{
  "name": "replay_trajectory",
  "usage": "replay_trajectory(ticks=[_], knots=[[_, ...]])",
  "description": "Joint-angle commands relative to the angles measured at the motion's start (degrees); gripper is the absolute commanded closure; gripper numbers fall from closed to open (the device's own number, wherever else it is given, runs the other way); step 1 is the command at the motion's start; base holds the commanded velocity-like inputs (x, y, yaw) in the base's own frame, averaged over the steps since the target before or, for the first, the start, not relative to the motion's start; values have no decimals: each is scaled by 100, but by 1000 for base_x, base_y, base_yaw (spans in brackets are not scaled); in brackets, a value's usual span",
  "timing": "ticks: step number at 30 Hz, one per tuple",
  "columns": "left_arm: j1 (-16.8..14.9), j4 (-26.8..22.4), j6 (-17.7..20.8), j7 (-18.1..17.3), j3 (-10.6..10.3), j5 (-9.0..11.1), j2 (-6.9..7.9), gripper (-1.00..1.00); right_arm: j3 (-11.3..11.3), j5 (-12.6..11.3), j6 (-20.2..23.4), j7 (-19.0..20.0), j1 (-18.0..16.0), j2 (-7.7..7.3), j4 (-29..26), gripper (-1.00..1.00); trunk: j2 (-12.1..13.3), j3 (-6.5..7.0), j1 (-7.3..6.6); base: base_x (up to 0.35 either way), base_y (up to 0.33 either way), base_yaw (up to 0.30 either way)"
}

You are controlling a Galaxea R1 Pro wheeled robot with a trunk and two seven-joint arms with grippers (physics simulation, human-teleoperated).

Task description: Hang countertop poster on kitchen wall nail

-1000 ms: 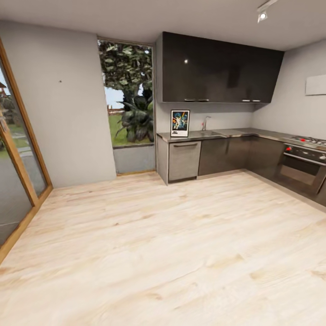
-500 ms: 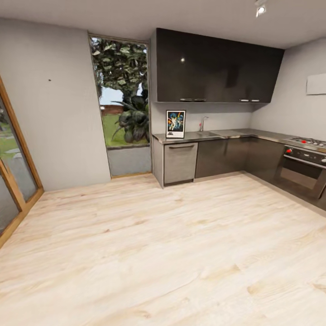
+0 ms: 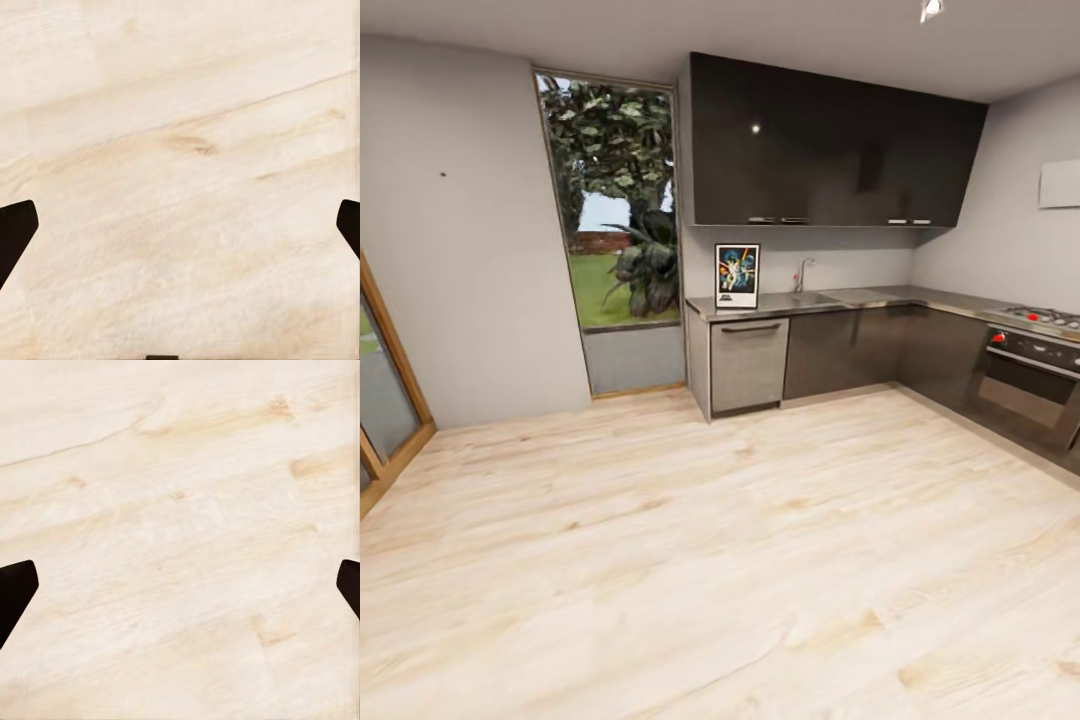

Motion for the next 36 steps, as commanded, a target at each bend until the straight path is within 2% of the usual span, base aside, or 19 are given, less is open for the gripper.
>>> replay_trajectory(ticks=[1, 36], knots=[[2, -9, 0, 0, 13, -3, -4, -100, 2, 4, -16, -4, -3, 0, 5, -100, -2, -5, 3, 274, -227, 0], [2, -9, -2, -1, 18, -3, -4, -100, 8, 4, -15, -4, -3, 1, 5, -100, -2, -5, 3, 274, -227, 0]])
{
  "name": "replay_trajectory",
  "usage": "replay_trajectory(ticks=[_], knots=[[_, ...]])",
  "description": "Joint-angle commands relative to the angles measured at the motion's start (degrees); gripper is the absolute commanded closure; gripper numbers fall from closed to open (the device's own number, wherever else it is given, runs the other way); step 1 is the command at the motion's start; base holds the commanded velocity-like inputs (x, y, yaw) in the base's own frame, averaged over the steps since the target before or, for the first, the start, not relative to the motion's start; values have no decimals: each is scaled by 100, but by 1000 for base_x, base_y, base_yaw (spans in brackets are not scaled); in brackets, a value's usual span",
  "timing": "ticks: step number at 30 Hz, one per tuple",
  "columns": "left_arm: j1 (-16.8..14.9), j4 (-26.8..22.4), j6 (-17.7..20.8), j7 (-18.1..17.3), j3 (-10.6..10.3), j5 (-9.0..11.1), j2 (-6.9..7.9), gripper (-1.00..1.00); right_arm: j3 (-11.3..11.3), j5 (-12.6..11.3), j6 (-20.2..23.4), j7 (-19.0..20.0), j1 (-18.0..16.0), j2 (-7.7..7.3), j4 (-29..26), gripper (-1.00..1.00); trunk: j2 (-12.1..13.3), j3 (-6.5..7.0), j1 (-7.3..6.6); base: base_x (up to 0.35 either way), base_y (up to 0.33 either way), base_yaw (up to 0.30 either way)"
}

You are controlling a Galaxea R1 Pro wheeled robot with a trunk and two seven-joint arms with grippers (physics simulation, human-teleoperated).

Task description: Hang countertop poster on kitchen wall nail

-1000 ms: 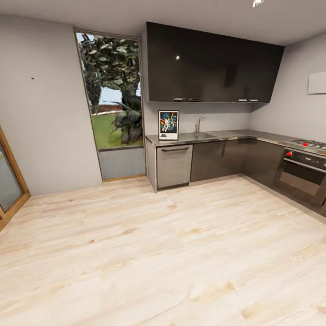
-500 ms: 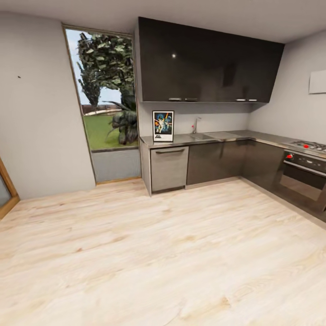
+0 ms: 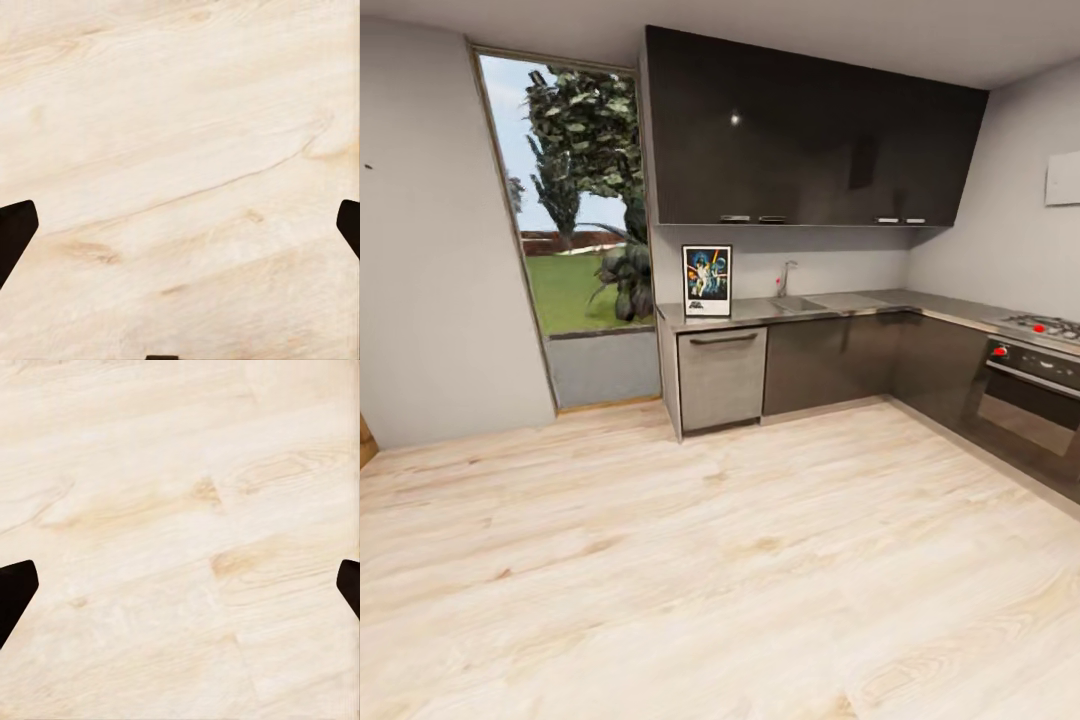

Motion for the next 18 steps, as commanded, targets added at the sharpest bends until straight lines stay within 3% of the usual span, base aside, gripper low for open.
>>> replay_trajectory(ticks=[1, 18], knots=[[2, -9, 0, 0, 18, -3, -4, -100, 1, 4, -18, -4, -3, -1, 5, -100, -2, -5, 3, 274, -227, 0], [2, -9, 0, 0, 26, -3, -4, -100, 1, 4, -24, -4, -3, 1, 5, -100, -2, -5, 3, 274, -227, 0]])
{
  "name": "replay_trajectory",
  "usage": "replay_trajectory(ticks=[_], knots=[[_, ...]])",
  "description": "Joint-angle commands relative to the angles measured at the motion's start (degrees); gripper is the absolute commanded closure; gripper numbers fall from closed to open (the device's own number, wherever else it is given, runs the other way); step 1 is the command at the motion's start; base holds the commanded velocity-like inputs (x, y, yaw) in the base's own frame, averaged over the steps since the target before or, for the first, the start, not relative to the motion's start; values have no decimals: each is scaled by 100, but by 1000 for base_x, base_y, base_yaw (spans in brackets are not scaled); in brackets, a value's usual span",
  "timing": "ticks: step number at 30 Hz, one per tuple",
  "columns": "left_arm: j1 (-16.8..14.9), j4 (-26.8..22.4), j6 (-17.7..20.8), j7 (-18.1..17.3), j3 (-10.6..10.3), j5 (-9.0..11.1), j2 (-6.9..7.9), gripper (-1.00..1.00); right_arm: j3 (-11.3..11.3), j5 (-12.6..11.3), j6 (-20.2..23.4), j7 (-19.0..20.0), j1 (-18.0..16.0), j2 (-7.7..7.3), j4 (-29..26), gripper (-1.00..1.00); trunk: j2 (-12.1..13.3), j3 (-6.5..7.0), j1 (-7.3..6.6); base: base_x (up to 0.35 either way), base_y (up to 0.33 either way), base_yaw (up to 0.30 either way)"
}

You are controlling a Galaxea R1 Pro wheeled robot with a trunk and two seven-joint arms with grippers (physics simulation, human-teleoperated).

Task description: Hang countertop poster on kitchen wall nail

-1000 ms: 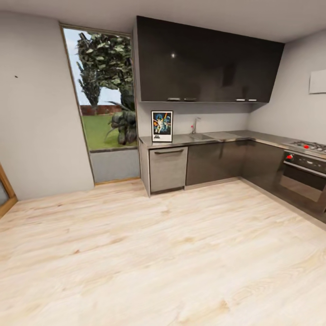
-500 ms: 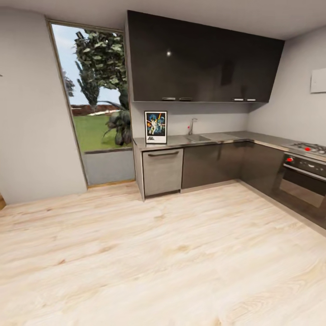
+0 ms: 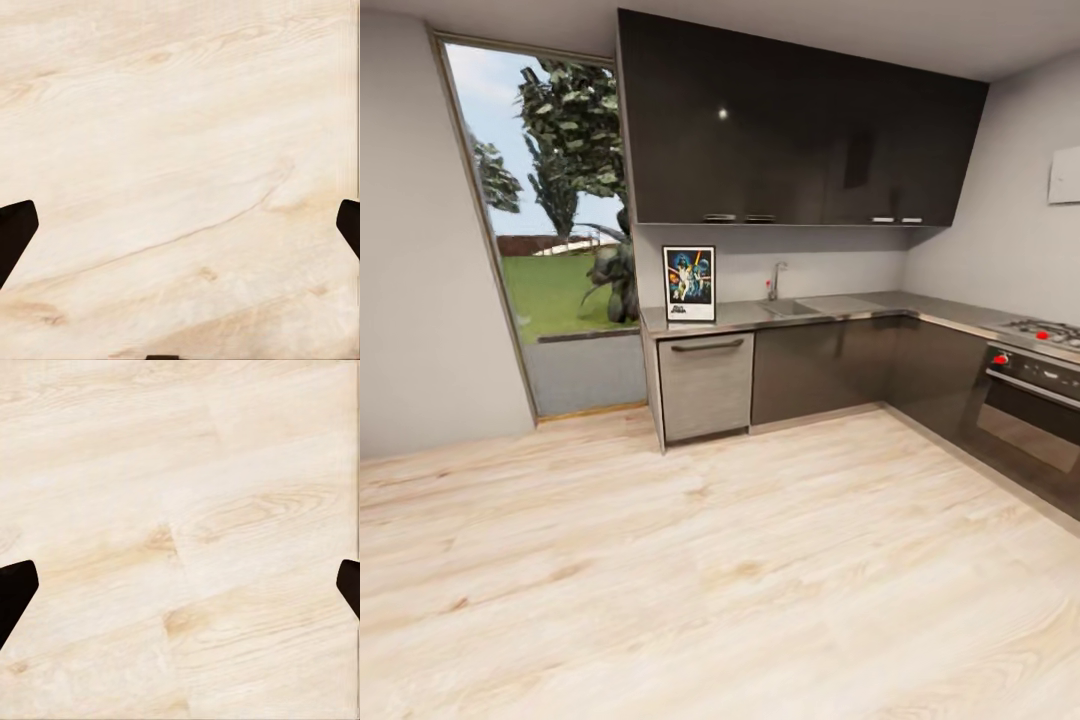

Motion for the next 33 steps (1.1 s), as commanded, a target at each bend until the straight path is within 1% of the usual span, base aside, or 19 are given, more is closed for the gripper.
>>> replay_trajectory(ticks=[1, 33], knots=[[2, -9, -1, 2, 15, -3, -5, -100, 1, 4, -16, -4, -3, 1, 5, -100, -2, -5, 3, 274, -226, 0], [2, -9, 0, 2, 15, -3, -5, -100, 1, 4, -18, -4, -3, 0, 5, -100, -2, -5, 3, 274, -226, 0]])
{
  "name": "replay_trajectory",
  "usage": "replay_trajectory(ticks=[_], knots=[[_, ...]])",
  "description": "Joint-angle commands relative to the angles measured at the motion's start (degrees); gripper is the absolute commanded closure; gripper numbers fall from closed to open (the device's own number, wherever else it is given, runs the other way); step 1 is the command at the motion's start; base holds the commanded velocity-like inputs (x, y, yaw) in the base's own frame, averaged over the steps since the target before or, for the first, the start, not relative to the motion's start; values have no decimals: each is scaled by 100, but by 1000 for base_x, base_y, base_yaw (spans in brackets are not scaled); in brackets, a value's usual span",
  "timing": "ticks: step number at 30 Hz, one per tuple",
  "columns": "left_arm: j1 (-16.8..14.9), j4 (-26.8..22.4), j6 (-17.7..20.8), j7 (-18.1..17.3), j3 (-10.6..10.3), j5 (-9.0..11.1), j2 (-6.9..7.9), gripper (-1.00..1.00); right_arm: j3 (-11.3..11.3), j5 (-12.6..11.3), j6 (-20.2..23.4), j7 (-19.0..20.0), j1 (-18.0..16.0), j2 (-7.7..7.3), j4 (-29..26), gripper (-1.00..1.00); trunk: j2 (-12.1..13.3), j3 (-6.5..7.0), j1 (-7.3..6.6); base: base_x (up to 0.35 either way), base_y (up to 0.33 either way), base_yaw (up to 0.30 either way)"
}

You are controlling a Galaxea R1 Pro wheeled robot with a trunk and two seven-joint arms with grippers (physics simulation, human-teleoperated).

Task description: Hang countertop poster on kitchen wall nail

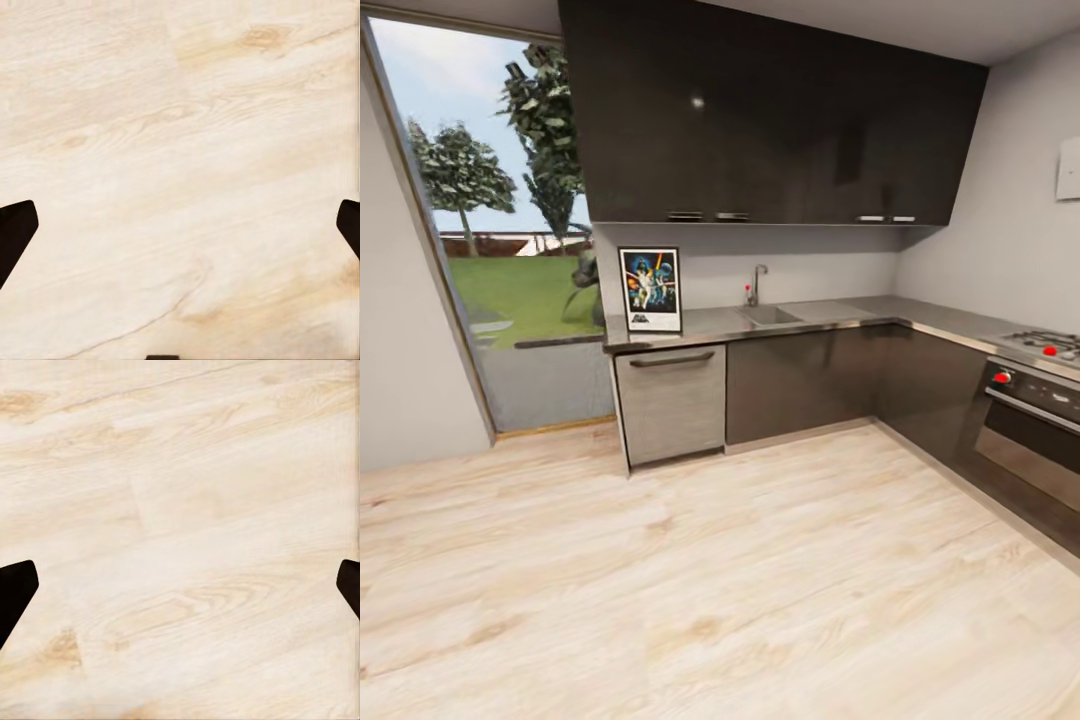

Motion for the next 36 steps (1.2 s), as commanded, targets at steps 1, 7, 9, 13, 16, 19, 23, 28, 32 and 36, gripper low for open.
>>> replay_trajectory(ticks=[1, 7, 9, 13, 16, 19, 23, 28, 32, 36], knots=[[2, -9, -1, -1, 15, -3, -5, -100, 1, 4, -18, -4, -3, 1, 5, -100, -2, -5, 3, 274, -226, 0], [2, -9, -1, -2, 15, -3, -5, -100, 1, 4, -18, -4, -3, 1, 5, -100, -2, -5, 3, 274, -226, 0], [2, -9, -3, -2, 15, -3, -5, -100, 1, 4, -18, -4, -3, 2, 5, -100, -2, -5, 3, 274, -226, 0], [2, -9, -1, -2, 15, -3, -5, -100, 1, 4, -18, -4, -3, 4, 5, -100, -2, -5, 3, 274, -226, 9], [2, -9, -3, -1, 15, -3, -5, -100, 3, 4, -18, -5, -3, 4, 5, -100, -2, -5, 3, 274, -226, 138], [2, -9, -3, -1, 15, -3, -5, -100, 4, 4, -18, -9, -3, 4, 5, -100, -2, -5, 3, 274, -226, 240], [2, -9, -2, -2, 15, -3, -5, -100, 2, 4, -18, -12, -3, 4, 5, -100, -2, -5, 3, 234, -197, 277], [2, -9, -3, -2, 15, -3, -5, -100, 1, 4, -18, -18, -3, 4, 5, -100, -2, -5, 3, 97, -82, 288], [2, -9, -2, -2, 15, -3, -5, -100, 2, 4, -18, -21, -3, 4, 5, -100, -2, -5, 3, 21, -17, 292], [2, -9, -2, -2, 15, -3, -5, -100, 3, 4, -18, -21, -3, 4, 5, -100, -2, -5, 3, 6, -5, 293]])
